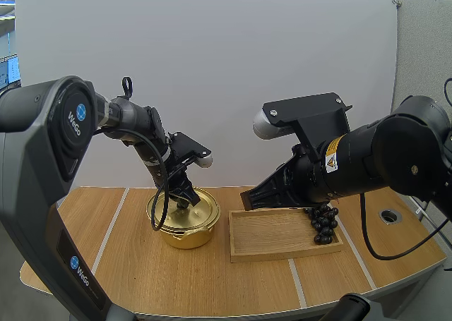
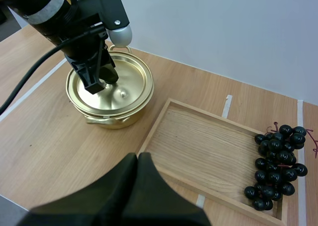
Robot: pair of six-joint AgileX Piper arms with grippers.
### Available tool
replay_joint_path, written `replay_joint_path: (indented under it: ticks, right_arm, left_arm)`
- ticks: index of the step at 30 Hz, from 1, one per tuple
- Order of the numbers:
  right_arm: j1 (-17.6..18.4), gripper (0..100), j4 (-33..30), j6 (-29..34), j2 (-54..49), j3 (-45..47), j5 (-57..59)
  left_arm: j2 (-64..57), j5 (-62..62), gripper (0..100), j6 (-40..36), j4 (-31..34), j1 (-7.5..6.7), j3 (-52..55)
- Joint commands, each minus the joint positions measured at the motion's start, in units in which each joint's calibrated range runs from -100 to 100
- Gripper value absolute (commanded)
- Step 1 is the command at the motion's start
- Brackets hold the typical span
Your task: Open the pot, put the pineapple inside, and close it
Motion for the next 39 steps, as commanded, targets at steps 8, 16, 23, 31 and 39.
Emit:
replay_joint_path:
  ticks: [8, 16, 23, 31, 39]
  right_arm:
    - [-0.3, 0, -0.3, -0.5, -0.6, 0.1, -1.2]
    - [-0.3, 0, -0.3, -0.5, -0.6, 0.1, -1.2]
    - [-0.3, 0, -0.3, -0.5, -0.6, 0.1, -1.2]
    - [-0.3, 0, -0.3, -0.5, -0.6, 0.1, -1.2]
    - [-0.3, 0, -0.3, -0.5, -0.6, 0.1, -1.2]
  left_arm:
    - [0.1, 3.7, 0, 0.3, -2.2, -0.25, -0.1]
    - [0.1, 3.9, 31, 0.3, -3.6, -0.25, -0.1]
    - [-1.0, 3.7, 100, 0.2, -3.7, -0.25, -0.2]
    - [-9.9, 10.6, 100, 0.1, -3.7, -0.25, -5.4]
    - [-26.2, 18.5, 100, -1.6, -3.7, -0.25, -14.0]
